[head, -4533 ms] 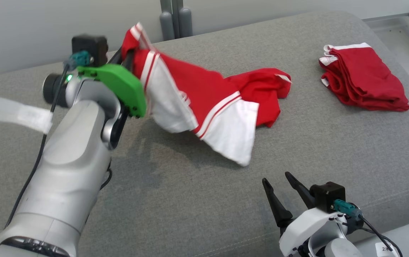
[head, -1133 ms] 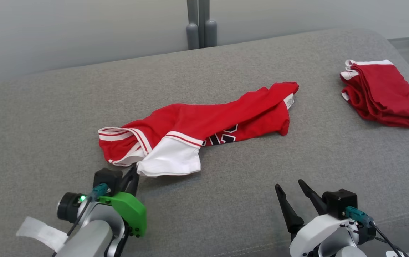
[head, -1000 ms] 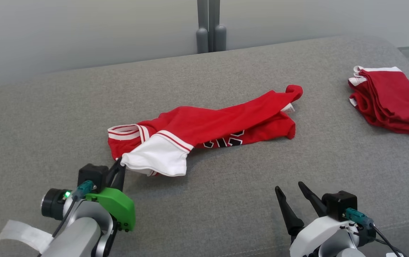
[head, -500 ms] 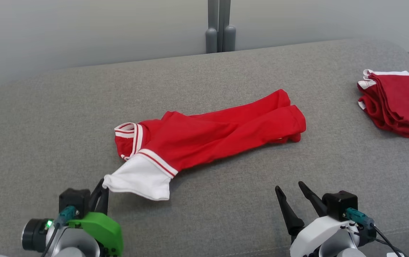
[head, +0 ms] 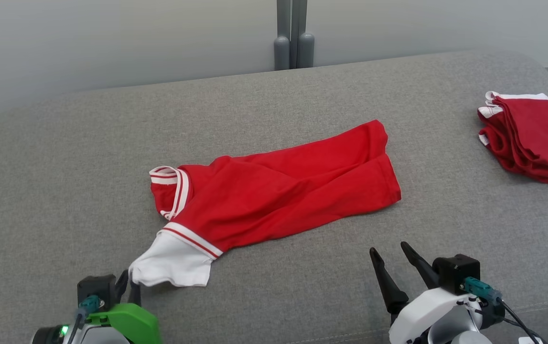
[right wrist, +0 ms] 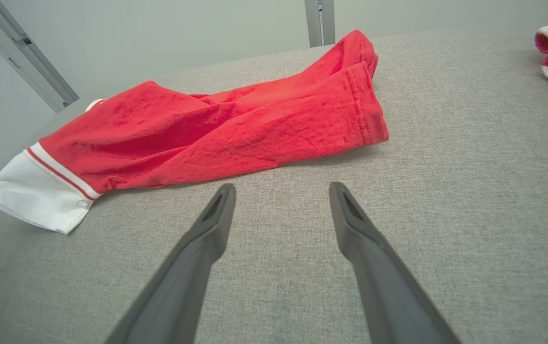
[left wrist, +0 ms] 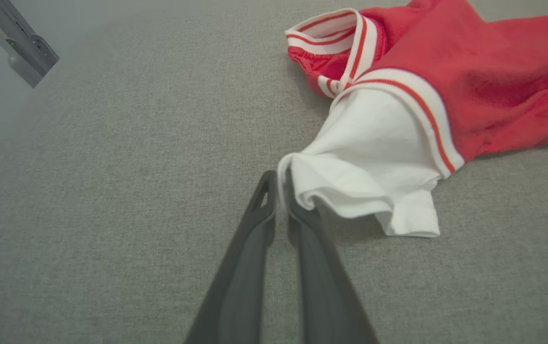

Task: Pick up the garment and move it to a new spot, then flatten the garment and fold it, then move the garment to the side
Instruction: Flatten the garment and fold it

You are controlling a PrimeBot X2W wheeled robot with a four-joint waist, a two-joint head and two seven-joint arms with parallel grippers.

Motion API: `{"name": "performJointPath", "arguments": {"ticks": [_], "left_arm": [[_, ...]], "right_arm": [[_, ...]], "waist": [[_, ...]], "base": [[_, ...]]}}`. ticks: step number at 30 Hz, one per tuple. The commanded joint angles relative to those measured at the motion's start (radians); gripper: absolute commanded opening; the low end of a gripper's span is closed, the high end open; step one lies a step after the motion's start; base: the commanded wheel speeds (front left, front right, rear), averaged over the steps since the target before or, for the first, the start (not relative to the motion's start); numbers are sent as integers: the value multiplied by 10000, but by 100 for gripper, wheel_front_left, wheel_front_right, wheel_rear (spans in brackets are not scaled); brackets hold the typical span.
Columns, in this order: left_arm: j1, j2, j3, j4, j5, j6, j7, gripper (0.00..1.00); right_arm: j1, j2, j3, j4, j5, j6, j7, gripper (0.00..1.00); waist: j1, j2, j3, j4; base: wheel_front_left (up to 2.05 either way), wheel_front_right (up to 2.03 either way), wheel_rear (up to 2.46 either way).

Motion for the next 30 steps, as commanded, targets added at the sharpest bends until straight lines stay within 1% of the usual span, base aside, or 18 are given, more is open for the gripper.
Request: {"name": "performJointPath", "arguments": {"ticks": [1,5,7,9,11,16,17,18,19,21,22,24,27,30], "left_arm": [[246,-53,57,86,-174,85,49,100],[508,-272,245,356,-590,32,23,100],[702,-367,364,383,-789,77,-56,100],[864,-321,501,382,-881,115,-174,100],[1105,-298,806,227,-1085,43,-528,100],[1541,-520,1906,-323,-1428,-159,-1038,100],[1647,-659,2256,-523,-1499,-255,-1075,100],[1711,-779,2710,-780,-1333,-354,-1093,100],[1795,-896,3175,-1108,-1016,-458,-1100,100],[2194,-1414,4081,-1720,-489,-796,-1094,100],[2360,-1567,4425,-1981,-34,-1006,-1093,100],[2608,-2076,5031,-2444,649,-1419,-1094,100],[3018,-2705,5667,-2803,1573,-2185,-1098,100],[3285,-3184,6106,-2896,2401,-2859,-1097,100]], "right_arm": [[-64,-13,9,24,61,-8,-21,100],[-41,-13,-21,6,26,-8,16,100],[-12,-13,-79,-8,-10,-8,39,100],[45,-11,-125,-15,-46,-8,38,100],[122,-13,-197,-26,-69,-8,55,100],[186,-15,-304,-50,-100,-8,109,100],[177,-15,-341,-60,-110,-8,91,100],[183,-15,-381,-78,-119,-8,104,100],[200,-13,-408,-92,-128,-8,103,100],[252,-13,-484,-119,-166,-8,105,100],[266,-13,-516,-126,-172,-8,113,100],[278,-13,-529,-122,-167,-8,111,100],[319,-15,-548,-85,-83,-8,39,100],[340,-13,-521,-9,-7,-8,-44,100]], "waist": [[0,0,-15,-1],[0,0,-65,10],[0,0,-108,42],[0,0,-157,88],[0,0,-242,193],[0,0,-397,365],[0,0,-425,405],[0,0,-456,446],[0,0,-483,490],[0,0,-544,583],[0,0,-572,611],[0,0,-658,657],[0,0,-786,701],[0,0,-891,724]], "base": [[0,0,0],[0,0,0],[0,0,0],[0,0,0],[0,0,0],[0,0,0],[0,0,0],[0,0,0],[0,0,0],[0,0,0],[0,0,0],[0,0,0],[0,0,0],[0,0,0]]}}
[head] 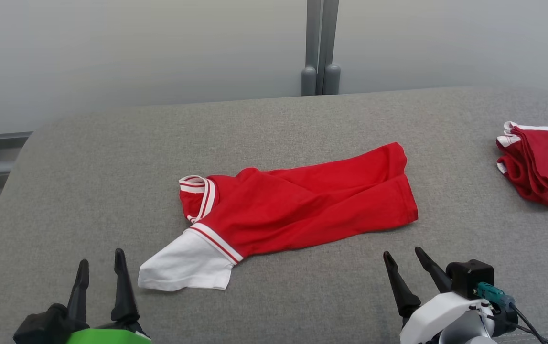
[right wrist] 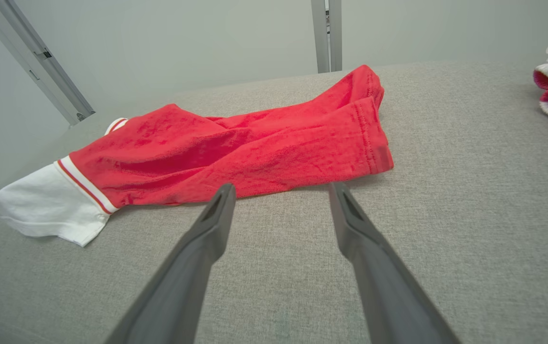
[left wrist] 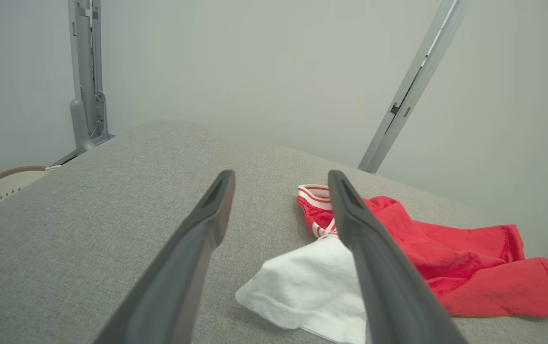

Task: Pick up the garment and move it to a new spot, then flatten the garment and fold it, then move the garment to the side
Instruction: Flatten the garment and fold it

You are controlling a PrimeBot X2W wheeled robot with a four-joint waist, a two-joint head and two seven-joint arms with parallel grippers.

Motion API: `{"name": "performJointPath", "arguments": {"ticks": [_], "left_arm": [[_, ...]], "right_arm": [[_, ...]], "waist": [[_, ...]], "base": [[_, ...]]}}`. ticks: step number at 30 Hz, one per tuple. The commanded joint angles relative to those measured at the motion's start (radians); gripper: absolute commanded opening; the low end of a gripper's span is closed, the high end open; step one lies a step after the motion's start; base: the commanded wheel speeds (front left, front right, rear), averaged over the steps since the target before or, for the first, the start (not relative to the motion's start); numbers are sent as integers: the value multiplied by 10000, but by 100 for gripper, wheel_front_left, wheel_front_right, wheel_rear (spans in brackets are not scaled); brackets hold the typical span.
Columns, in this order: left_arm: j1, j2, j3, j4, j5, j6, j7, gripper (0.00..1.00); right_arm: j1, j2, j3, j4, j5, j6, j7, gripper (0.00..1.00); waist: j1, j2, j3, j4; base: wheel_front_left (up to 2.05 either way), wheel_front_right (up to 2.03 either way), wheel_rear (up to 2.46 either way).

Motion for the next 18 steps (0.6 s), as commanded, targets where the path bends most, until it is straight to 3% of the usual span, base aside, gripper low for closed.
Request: {"name": "performJointPath", "arguments": {"ticks": [1,4,9,18], "left_arm": [[277,-251,285,-43,618,-482,-35,100],[515,-383,369,-76,1499,-1106,-36,100],[858,-591,466,-37,2264,-1704,-36,100],[1058,-995,757,118,2798,-2191,-37,100]], "right_arm": [[89,-11,8,62,84,-8,-113,100],[130,-13,-53,148,105,-8,-187,100],[195,-14,-364,302,-6,-8,-275,100],[-542,-16,-1377,758,-752,-8,379,100]], "waist": [[0,0,-113,43],[0,0,-175,82],[0,0,-207,176],[0,0,76,488]], "base": [[0,0,0],[0,0,0],[0,0,0],[0,0,0]]}}
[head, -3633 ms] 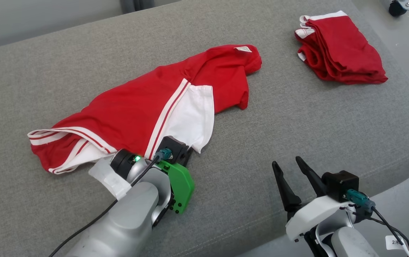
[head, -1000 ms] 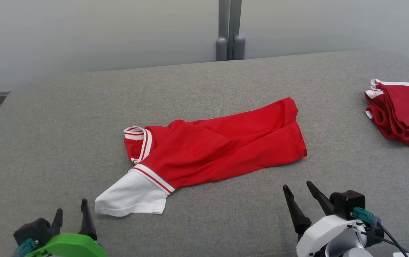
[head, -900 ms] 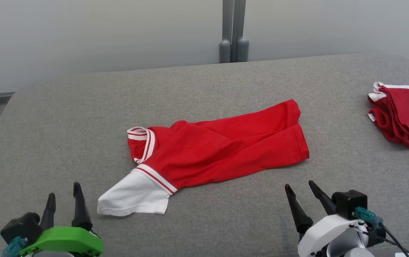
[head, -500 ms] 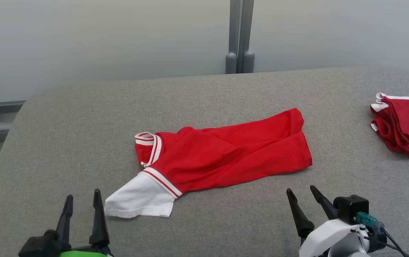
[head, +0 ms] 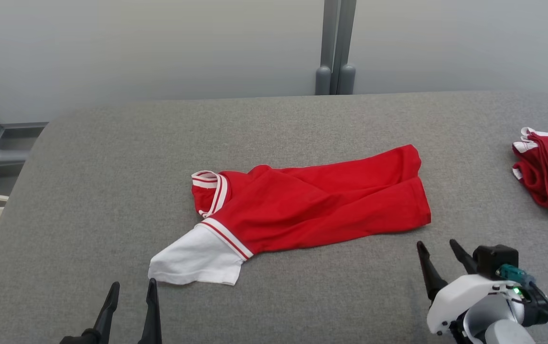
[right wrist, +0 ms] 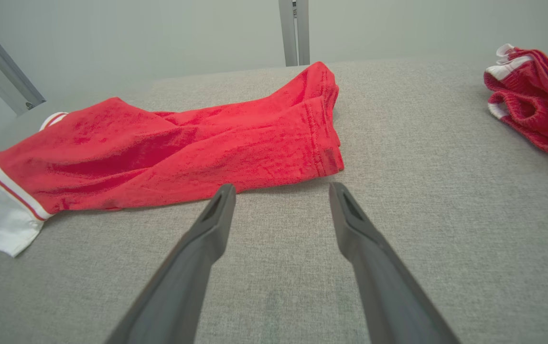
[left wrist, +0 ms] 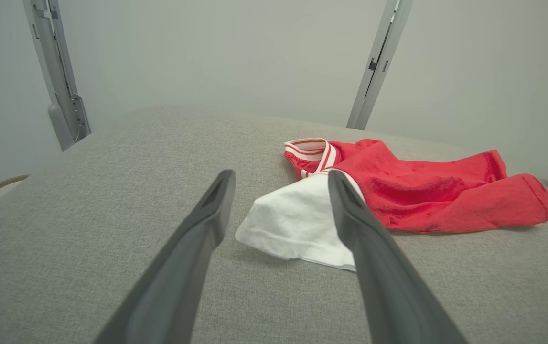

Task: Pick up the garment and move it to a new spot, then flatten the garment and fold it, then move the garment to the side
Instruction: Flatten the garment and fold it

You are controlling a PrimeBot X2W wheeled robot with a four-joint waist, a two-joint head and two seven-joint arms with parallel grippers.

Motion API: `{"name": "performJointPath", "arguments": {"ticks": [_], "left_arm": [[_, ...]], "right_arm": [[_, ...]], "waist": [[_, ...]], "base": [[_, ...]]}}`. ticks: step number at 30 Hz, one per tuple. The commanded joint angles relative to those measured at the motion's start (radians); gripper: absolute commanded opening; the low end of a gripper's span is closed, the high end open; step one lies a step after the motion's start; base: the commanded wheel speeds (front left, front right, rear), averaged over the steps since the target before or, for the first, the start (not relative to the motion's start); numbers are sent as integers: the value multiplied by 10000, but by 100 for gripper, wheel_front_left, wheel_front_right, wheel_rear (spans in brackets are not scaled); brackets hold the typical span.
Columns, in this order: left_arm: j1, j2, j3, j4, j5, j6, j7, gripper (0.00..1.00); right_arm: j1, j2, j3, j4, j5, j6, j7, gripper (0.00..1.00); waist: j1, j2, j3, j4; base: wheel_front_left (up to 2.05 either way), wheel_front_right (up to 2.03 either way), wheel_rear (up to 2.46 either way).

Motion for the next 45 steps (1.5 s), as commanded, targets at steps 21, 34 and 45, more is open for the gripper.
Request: {"name": "performJointPath", "arguments": {"ticks": [21,34,45], "left_arm": [[-1040,-183,-202,330,428,-326,-36,100],[-989,-223,-109,467,390,-337,-36,100],[-707,-237,-72,525,396,-338,-36,100]], "right_arm": [[-3304,-65,-2010,2952,-1485,-8,915,87],[-2735,-33,-1680,2516,-672,-8,293,0],[-50,-26,-1277,-1740,784,-8,2381,0]], "waist": [[0,-1,1674,1006],[0,-1,1463,801],[0,-1,997,421]], "base": [[0,0,0],[0,0,0],[0,0,0]]}}
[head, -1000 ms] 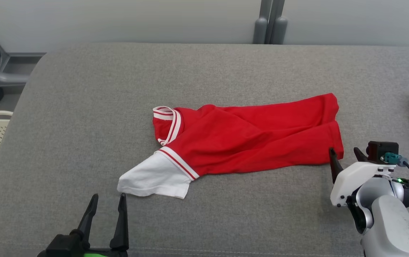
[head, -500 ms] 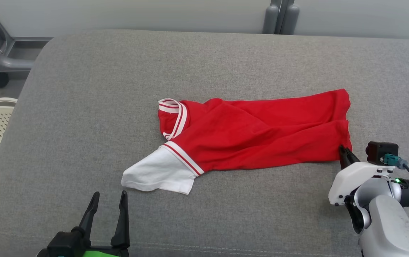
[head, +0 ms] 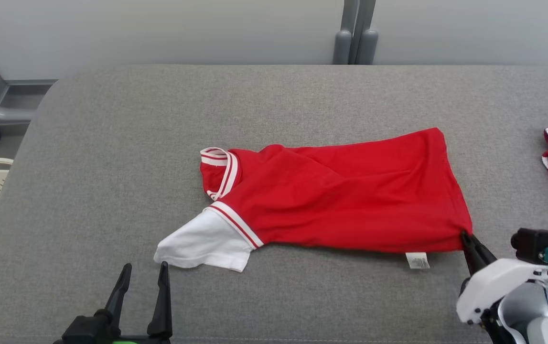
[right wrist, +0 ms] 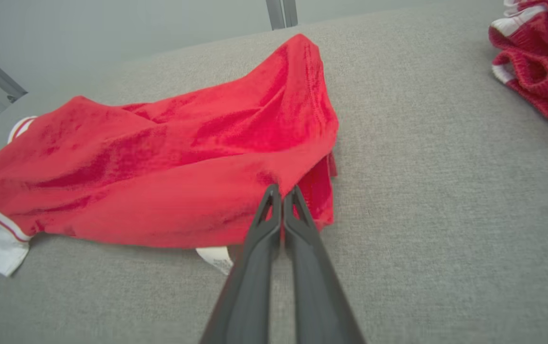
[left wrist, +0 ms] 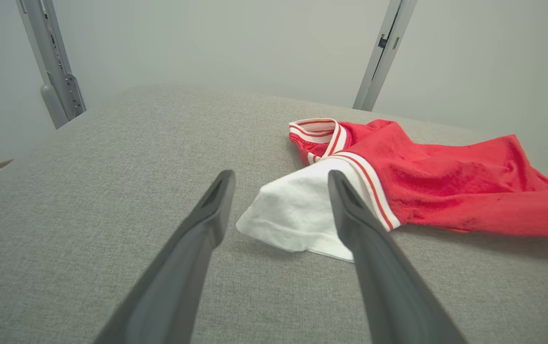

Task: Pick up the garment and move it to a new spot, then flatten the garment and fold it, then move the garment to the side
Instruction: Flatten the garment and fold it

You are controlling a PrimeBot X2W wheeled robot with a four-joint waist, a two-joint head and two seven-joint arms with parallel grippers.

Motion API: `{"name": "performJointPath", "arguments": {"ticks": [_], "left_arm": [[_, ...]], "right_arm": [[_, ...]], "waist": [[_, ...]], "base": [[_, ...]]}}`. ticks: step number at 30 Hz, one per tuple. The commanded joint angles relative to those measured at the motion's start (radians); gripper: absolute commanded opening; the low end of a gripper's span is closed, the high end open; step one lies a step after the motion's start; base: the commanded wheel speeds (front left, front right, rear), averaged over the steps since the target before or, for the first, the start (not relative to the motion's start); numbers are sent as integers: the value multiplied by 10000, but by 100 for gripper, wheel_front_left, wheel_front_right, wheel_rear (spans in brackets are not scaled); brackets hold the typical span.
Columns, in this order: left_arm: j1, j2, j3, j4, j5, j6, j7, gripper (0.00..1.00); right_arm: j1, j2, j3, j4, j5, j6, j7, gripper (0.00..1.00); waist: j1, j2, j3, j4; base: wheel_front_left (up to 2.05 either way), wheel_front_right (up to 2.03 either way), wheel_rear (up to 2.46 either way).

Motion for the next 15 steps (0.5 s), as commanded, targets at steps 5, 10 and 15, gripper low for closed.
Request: {"name": "performJointPath", "arguments": {"ticks": [5,10,15], "left_arm": [[188,4,64,7,15,-21,-36,100],[160,-1,25,-2,-41,-21,-36,100],[-36,-4,-262,103,-49,-21,-36,100]], "right_arm": [[1506,-19,-230,-1873,509,-6,1547,0],[1987,-23,-169,-2893,619,-6,2512,0],[1465,-21,-400,-2249,-3,-6,2542,0]], "waist": [[0,0,-220,-212],[0,0,-202,-360],[0,0,-173,-187]], "base": [[0,0,0],[0,0,0],[0,0,0]]}}
